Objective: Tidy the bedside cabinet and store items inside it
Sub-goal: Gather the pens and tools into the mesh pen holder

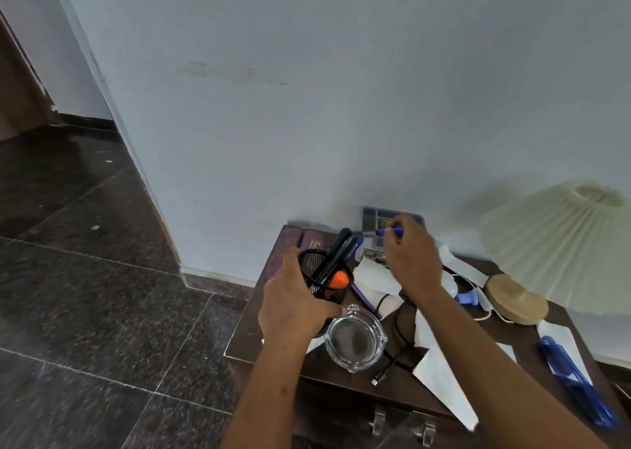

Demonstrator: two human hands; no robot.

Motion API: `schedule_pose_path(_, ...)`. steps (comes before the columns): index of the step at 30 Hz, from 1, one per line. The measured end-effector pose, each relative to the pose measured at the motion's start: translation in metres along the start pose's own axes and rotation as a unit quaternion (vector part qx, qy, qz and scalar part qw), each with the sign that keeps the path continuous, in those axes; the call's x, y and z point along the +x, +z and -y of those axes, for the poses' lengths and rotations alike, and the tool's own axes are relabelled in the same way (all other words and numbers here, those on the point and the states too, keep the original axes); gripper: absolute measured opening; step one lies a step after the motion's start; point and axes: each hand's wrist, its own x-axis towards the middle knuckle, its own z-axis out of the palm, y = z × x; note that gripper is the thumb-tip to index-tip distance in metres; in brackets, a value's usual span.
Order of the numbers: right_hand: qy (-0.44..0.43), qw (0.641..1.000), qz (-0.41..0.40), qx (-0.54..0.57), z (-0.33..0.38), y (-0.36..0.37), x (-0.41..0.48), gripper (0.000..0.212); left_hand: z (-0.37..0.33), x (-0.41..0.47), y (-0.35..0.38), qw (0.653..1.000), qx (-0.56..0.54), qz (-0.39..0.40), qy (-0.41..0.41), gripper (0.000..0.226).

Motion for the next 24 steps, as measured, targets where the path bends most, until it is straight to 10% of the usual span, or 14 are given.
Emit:
schedule_pose_path(6, -0.048, 0.981, -0.017, 0.188, 0.028, -0.075, -0.029, 0.008, -0.010, -0.009, 0.006, 0.998, 0.015, 0.043, 0.032, 0.093)
schedule_pose_path(12, -0.193, 0.969, 0.144, -0.061, 0.030, -0.070, -0.050, 0.009, -0.017, -0.014, 0.012, 0.991, 0.005, 0.096, 0.090, 0.091)
schedule_pose_path(24, -0.290, 0.932, 0.038, -0.216, 0.028, -0.035, -0.058, 0.023, -0.006, -0.006, 0.010, 0.982, 0.024, 0.145, 0.116, 0.100)
